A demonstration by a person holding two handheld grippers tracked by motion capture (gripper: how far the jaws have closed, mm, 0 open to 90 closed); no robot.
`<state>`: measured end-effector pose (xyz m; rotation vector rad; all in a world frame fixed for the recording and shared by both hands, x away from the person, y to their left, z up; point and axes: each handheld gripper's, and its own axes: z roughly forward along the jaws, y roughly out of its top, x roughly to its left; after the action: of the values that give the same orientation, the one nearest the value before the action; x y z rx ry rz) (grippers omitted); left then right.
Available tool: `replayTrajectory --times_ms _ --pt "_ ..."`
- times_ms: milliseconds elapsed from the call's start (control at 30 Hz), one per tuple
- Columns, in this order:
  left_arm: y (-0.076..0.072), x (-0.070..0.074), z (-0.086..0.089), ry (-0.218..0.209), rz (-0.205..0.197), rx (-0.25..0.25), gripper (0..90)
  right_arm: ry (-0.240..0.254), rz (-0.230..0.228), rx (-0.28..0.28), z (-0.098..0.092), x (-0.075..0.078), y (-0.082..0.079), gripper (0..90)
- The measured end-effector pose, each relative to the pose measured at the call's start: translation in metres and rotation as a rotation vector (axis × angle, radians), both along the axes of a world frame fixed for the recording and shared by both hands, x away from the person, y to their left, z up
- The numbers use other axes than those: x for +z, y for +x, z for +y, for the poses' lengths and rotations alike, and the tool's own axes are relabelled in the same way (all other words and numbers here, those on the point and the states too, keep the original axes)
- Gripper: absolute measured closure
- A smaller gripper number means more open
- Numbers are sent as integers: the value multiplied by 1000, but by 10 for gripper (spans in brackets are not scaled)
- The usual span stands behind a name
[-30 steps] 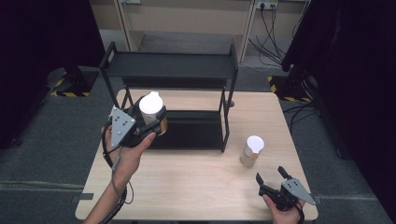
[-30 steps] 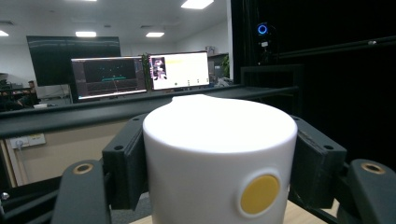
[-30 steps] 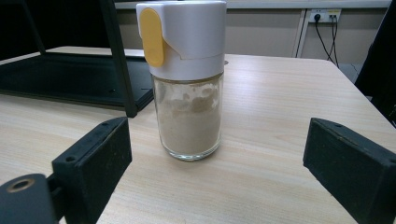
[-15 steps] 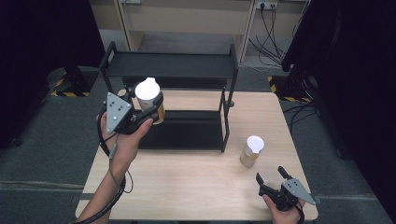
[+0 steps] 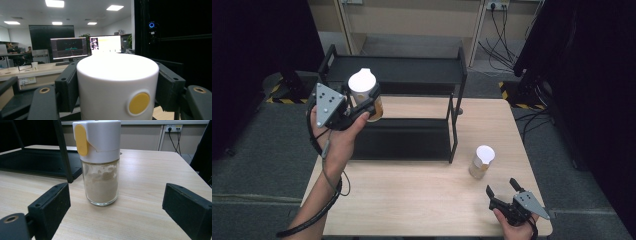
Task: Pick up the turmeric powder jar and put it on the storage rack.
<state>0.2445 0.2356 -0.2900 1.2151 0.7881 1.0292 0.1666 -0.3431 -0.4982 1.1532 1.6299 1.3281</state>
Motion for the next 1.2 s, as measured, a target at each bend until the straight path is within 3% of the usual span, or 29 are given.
replayTrajectory --times_ms 1200 --pt "32 47 1 1 -5 104 310 -3 -1 6 -1 0 0 82"
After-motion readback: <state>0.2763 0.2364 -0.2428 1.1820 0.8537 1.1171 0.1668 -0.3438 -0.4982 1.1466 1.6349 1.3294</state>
